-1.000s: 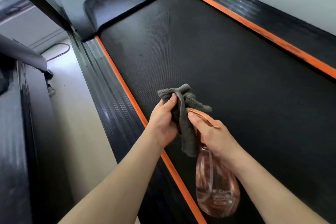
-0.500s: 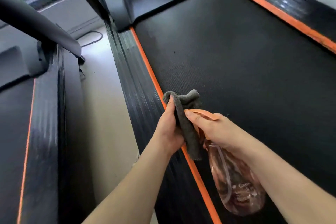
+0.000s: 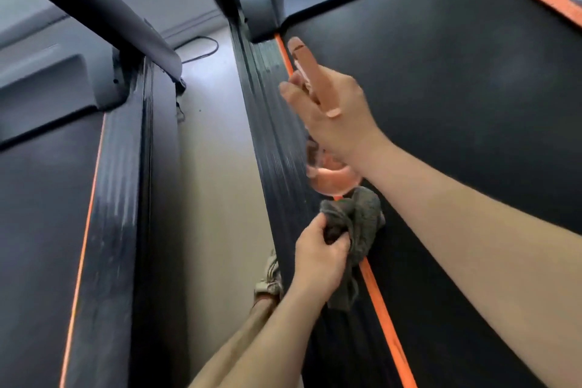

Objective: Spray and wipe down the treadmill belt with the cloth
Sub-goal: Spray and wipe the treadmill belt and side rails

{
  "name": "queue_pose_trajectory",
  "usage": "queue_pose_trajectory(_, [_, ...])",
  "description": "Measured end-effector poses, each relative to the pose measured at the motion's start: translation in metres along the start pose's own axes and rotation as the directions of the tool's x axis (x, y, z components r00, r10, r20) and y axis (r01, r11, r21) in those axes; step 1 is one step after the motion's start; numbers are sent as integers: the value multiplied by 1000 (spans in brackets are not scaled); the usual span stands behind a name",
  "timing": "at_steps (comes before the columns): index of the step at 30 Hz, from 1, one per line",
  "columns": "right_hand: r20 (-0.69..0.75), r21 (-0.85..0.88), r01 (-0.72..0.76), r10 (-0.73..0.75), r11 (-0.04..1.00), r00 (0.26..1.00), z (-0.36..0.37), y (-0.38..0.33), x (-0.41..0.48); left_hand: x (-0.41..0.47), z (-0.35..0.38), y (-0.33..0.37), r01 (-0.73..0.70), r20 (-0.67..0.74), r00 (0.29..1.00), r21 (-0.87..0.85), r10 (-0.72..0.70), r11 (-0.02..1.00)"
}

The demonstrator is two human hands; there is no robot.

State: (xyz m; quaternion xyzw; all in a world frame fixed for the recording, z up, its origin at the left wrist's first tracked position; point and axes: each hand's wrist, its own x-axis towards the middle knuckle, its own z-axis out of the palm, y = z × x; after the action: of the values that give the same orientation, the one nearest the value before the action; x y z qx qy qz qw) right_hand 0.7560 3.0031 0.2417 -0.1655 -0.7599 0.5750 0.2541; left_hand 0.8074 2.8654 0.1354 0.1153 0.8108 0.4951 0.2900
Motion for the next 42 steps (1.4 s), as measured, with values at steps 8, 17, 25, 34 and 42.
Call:
queue_pose_trajectory(8, [170,-86,61,-46,994,984,75,43,1,-20,4,10,23,111,994,10,-24,1000])
queue_pose_trajectory(17, [338,-582,-100,352,807,873,10,57,-43,-13,12,19,-71,60,996,25,70,997])
queue_pose_trajectory(25, [236,-59,-336,340,940,911,-90,80,-95,13,1,75,-241,157,962,119,221,963])
queue_pose_trajectory(34, [-220,-804,-259,136,535,966,-161,75,-116,22,31,82,-648,377,703,689,602,326])
queue_pose_trajectory(42, [131,-805,-73,296,589,946,-125,128,-142,43,79,32,-616,473,783,678,404,402])
